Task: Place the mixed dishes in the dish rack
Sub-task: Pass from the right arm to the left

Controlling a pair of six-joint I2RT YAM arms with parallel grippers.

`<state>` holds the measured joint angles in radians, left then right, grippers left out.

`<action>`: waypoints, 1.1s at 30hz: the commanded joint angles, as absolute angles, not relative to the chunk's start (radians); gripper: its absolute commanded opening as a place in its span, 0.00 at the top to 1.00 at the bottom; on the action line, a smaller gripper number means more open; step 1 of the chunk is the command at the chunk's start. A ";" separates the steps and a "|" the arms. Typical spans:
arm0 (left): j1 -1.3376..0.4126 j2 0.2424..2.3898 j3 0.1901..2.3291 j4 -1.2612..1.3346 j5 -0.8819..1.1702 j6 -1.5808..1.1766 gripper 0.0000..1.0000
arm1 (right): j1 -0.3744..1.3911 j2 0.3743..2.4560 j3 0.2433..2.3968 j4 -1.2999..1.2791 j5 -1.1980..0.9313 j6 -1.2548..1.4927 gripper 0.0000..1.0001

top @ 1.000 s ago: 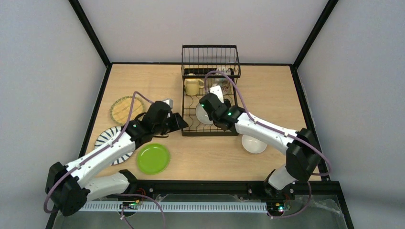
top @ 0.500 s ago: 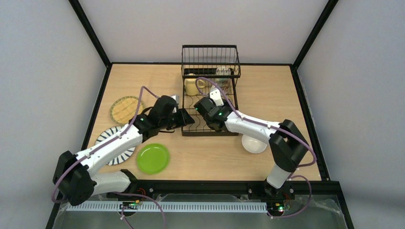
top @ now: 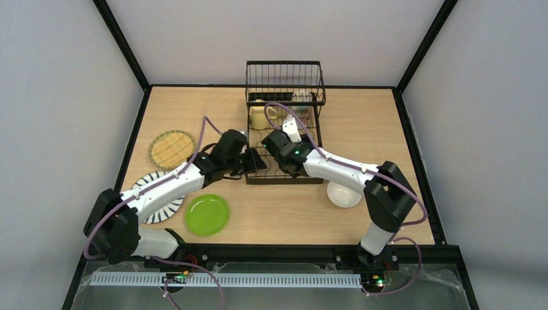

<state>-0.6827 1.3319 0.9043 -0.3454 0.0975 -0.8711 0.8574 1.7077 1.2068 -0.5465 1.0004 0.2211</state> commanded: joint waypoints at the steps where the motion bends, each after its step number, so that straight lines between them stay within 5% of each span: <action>1: -0.687 1.378 0.952 -0.298 0.099 -0.858 0.01 | 0.863 1.639 1.277 -0.555 1.001 0.235 1.00; 18: -0.653 1.504 1.112 -0.244 0.205 -0.857 0.01 | 0.867 1.455 1.009 -0.283 1.067 0.115 1.00; 33: -0.635 1.622 1.168 -0.101 0.346 -0.751 0.01 | 0.867 1.444 1.042 -0.275 1.010 0.100 1.00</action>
